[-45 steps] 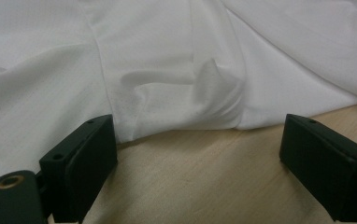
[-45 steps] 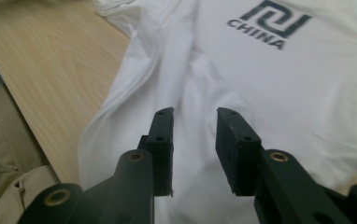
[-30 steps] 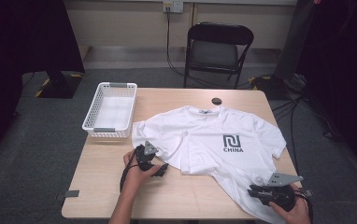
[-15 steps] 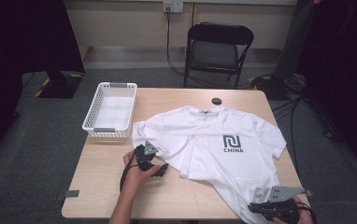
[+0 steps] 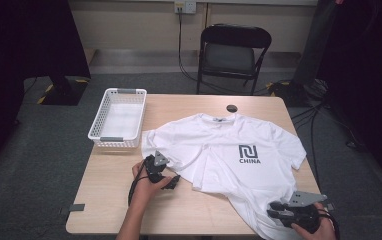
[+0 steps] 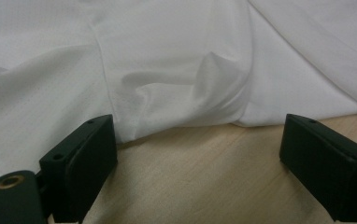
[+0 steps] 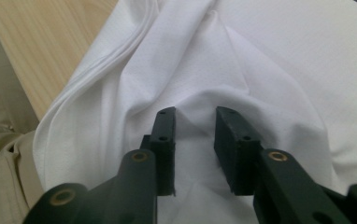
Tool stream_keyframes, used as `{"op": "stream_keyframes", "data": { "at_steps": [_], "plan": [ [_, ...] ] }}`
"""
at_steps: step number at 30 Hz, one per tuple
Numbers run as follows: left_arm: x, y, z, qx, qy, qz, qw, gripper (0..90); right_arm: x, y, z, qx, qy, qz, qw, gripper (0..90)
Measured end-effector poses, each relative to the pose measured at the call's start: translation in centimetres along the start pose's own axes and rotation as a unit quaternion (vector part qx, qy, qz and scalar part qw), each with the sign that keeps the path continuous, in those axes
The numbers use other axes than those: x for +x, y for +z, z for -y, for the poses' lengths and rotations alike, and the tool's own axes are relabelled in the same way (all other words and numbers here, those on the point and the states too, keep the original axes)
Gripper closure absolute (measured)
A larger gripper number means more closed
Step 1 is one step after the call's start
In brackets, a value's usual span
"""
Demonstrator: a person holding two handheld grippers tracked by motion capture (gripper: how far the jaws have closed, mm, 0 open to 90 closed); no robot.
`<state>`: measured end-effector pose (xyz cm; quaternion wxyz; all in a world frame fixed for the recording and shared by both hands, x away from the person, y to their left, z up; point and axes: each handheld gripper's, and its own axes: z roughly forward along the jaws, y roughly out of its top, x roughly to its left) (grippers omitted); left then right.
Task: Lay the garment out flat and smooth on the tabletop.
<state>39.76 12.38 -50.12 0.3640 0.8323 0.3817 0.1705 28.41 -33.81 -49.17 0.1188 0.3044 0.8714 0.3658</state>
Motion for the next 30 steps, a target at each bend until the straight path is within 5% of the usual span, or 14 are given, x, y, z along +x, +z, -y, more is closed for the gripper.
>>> {"op": "stream_keyframes", "data": {
  "at_steps": [1,3,10,12,15,21,27,30],
  "plan": [
    [0.0,0.0,0.0,-0.001,-0.001,0.0,1.0,10.7,0.0,-0.2,0.1,0.006,-0.002,0.003,1.0,84.8],
    [0.0,0.0,0.0,-0.001,-0.001,0.0,1.0,10.6,0.2,-0.6,0.3,0.011,-0.003,-0.011,0.9999,88.7],
    [0.0,0.0,0.0,-0.001,-0.001,0.0,1.0,10.6,1.1,-2.0,1.3,0.01,0.001,-0.067,0.9977,87.8],
    [0.0,0.0,0.0,-0.001,-0.001,0.0,1.0,10.7,0.7,-2.9,1.3,-0.011,0.018,-0.048,0.9986,76.3],
    [0.0,0.0,0.0,-0.001,-0.001,0.0,1.0,10.6,-0.6,-4.2,1.4,-0.041,0.043,-0.016,0.9981,71.7],
    [0.0,0.0,0.0,-0.001,-0.001,0.001,1.0,10.6,-1.9,-4.0,1.6,-0.026,0.05,0.001,0.9984,63.7],
    [0.0,0.0,0.0,0.0,0.0,0.001,1.0,10.6,-1.5,-1.8,1.5,0.011,0.03,0.008,0.9995,68.4],
    [0.0,0.0,0.0,0.0,0.001,0.002,1.0,10.5,-0.9,-1.9,1.2,0.027,0.006,0.012,0.9995,85.7]
  ]
}}
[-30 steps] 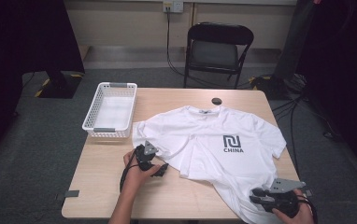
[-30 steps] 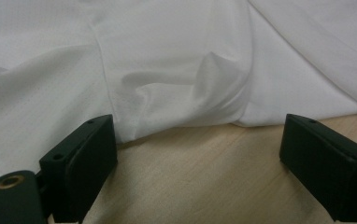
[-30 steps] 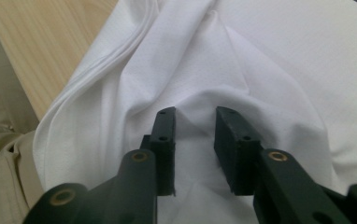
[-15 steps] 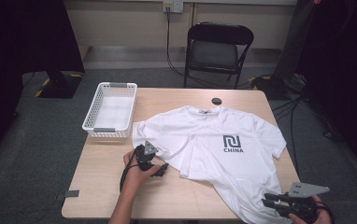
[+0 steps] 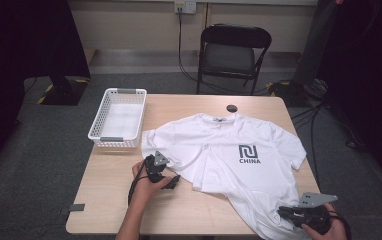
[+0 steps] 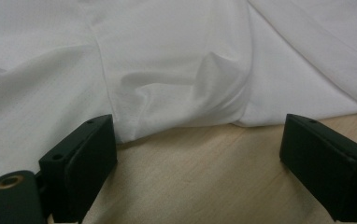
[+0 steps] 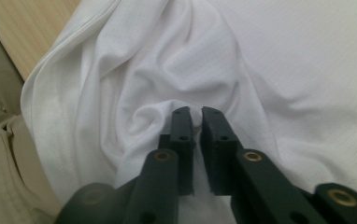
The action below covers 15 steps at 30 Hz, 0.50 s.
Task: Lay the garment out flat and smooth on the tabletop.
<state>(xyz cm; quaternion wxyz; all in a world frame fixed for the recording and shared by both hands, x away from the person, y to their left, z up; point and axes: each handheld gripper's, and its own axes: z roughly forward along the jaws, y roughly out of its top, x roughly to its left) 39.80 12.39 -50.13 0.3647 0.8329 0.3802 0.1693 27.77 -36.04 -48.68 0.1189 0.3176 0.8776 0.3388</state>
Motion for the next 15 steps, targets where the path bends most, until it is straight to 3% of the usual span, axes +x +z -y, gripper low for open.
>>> {"op": "stream_keyframes", "data": {
  "at_steps": [4,7,9,11,12,14,15],
  "plan": [
    [0.0,-0.1,0.1,0.001,0.003,0.002,1.0,10.6,0.5,-0.4,0.1,0.015,-0.019,-0.015,0.9996,88.4],
    [0.0,-0.1,0.1,0.001,0.003,0.002,1.0,10.5,0.5,-0.8,0.4,0.02,-0.019,-0.028,0.9992,88.0],
    [0.0,-0.1,0.1,0.001,0.004,0.003,1.0,10.5,0.3,-1.2,0.8,0.017,-0.008,-0.033,0.9993,83.1],
    [0.0,-0.1,0.1,0.001,0.004,0.003,1.0,10.5,0.0,-1.7,1.1,-0.005,0.019,-0.032,0.9993,67.8],
    [0.0,-0.1,0.1,0.001,0.004,0.004,1.0,10.5,-0.4,-1.9,1.2,-0.018,0.03,-0.031,0.9989,69.4],
    [0.0,-0.1,0.0,0.001,0.005,0.004,1.0,10.3,-1.1,-2.3,1.1,-0.041,0.048,-0.011,0.998,60.0],
    [0.0,-0.1,0.0,0.001,0.005,0.004,1.0,10.3,-1.6,-2.4,0.9,-0.051,0.057,0.003,0.997,60.6]
  ]
}}
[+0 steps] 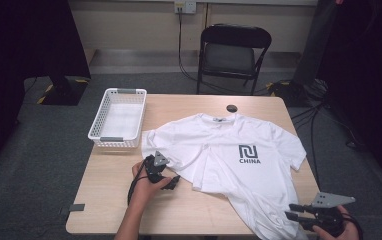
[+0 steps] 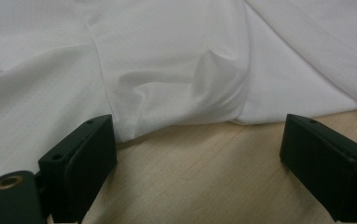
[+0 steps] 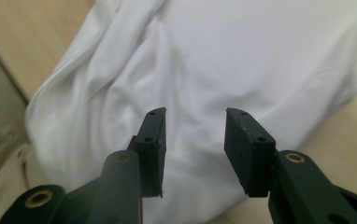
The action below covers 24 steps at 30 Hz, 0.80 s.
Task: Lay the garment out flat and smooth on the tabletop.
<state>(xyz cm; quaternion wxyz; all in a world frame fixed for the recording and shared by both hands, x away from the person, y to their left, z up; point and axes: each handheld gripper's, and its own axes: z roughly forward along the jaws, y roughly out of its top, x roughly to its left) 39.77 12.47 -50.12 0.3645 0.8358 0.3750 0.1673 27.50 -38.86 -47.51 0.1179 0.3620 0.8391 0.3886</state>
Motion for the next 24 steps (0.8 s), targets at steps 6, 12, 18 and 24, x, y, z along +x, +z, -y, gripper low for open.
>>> {"op": "stream_keyframes", "data": {
  "at_steps": [6,12,18,24],
  "plan": [
    [0.0,0.0,0.0,0.0,0.0,0.0,1.0,10.3,-3.0,0.8,-1.4,-0.022,0.047,0.071,0.9961,58.8],
    [0.0,0.0,0.0,0.0,0.0,0.0,1.0,10.3,-4.5,2.0,-1.0,-0.002,0.076,0.103,0.9918,76.6],
    [0.0,0.0,0.0,0.0,0.0,0.0,1.0,10.3,-5.2,1.5,0.1,0.01,0.083,0.125,0.9886,87.0],
    [0.1,0.1,0.0,-0.001,0.0,0.001,1.0,10.3,-5.4,1.3,-0.5,-0.014,0.076,0.127,0.9889,59.4]
  ]
}}
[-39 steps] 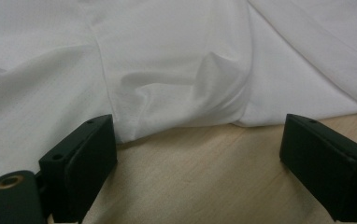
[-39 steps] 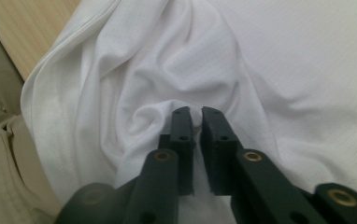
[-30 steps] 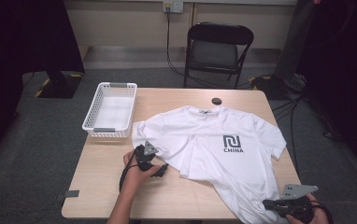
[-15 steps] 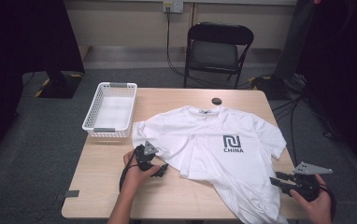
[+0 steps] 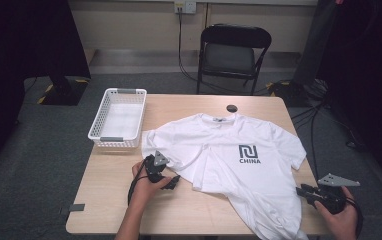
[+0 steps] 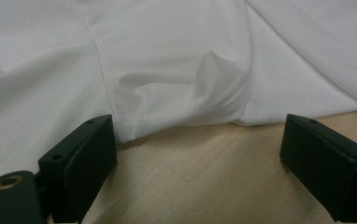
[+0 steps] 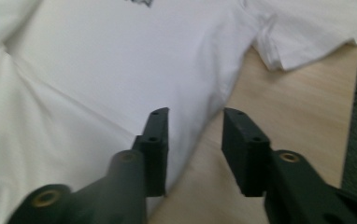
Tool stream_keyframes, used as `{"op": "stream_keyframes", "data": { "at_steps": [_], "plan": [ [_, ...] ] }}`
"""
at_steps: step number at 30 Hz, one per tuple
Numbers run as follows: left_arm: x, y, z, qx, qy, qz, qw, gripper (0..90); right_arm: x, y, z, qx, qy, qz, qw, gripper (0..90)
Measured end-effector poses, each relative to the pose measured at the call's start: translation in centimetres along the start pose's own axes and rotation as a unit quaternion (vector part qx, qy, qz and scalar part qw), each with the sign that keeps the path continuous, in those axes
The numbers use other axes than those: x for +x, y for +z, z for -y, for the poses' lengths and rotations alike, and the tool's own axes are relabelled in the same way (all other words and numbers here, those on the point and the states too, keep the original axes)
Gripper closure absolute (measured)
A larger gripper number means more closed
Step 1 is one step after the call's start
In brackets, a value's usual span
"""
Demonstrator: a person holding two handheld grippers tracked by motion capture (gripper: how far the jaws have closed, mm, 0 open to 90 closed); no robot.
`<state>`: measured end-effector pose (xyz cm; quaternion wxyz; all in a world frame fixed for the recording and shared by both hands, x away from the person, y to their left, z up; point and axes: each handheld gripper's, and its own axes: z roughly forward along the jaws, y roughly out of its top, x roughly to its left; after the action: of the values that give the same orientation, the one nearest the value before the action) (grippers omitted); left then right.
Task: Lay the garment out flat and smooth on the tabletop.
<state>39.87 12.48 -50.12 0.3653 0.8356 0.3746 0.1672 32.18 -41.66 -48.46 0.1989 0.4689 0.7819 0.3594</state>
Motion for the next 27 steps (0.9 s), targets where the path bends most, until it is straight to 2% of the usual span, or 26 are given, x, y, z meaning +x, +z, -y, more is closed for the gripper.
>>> {"op": "stream_keyframes", "data": {
  "at_steps": [2,3,5,8,13,15,19,27],
  "plan": [
    [0.0,0.0,0.0,0.0,0.0,0.0,1.0,10.3,0.2,0.2,-0.7,-0.014,-0.001,-0.019,0.9997,50.0],
    [0.0,0.0,0.0,0.0,0.0,0.0,1.0,10.3,0.4,0.4,-1.1,-0.019,-0.003,-0.015,0.9997,43.4],
    [0.0,0.0,0.0,0.0,0.0,0.0,1.0,10.3,0.4,1.1,-1.8,-0.027,-0.007,-0.02,0.9994,40.1],
    [0.0,0.0,0.0,0.0,0.0,0.0,1.0,10.2,0.1,2.5,-2.5,-0.024,-0.003,-0.02,0.9995,29.0],
    [0.0,0.0,0.0,0.0,0.0,0.0,1.0,10.0,-0.8,4.6,-2.5,0.0,-0.002,-0.006,1.0,22.1],
    [0.1,0.1,-0.1,0.0,0.001,0.0,1.0,10.0,-1.0,5.0,-2.3,0.0,-0.007,-0.004,1.0,19.5],
    [0.1,0.1,-0.1,0.0,-0.001,0.0,1.0,10.0,-0.8,5.0,-2.2,0.004,-0.021,-0.005,0.9998,15.2],
    [0.1,-0.1,0.0,-0.004,-0.003,0.005,1.0,12.6,-0.8,5.1,-2.2,0.004,-0.02,-0.004,0.9998,14.7]
  ]
}}
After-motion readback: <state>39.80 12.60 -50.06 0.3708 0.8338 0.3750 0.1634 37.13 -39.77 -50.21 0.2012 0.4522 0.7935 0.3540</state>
